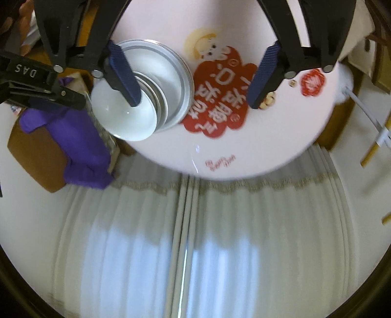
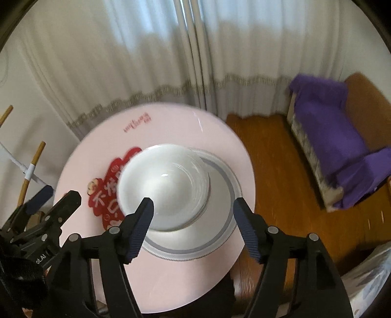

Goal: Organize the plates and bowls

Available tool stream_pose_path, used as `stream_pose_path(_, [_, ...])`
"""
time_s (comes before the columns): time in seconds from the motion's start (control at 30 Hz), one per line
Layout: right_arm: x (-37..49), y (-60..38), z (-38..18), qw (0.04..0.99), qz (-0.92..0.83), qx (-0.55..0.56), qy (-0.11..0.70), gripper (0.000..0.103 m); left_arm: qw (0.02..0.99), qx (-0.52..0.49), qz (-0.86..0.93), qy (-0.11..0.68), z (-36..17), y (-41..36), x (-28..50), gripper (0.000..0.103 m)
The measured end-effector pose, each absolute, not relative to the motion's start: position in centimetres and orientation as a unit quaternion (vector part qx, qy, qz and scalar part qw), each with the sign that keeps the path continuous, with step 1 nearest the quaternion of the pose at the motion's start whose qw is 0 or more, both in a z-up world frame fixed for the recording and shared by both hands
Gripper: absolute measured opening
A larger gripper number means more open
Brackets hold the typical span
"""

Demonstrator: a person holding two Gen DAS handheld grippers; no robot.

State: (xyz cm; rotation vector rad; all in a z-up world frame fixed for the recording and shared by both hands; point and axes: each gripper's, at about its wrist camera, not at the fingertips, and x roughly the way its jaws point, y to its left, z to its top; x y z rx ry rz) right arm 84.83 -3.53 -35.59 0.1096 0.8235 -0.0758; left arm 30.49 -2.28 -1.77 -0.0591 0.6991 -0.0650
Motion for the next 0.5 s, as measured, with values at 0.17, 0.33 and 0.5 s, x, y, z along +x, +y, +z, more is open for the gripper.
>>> stream_pose_path(0.17, [79.5,-2.5,-34.3,0.938,-0.053,0.036,0.341,0.086,0.955,-0.010,-0.019,0.295,-1.0,-1.8,24.9,0.097])
stream_pose_path(0.33, [74.4,-1.3,-34.7,0.950,-0.062,0.034,0.303,0.091,0.969,-0.005,-0.014,0.245,-0.6,-2.4,18.5,0.102])
stream_pose_path(0.5, [70.8,-0.4,-35.4,0.955,-0.060,0.047,0.288,0.093,0.976,0.008,-0.018,0.217,-0.6,-2.3,12.8,0.102])
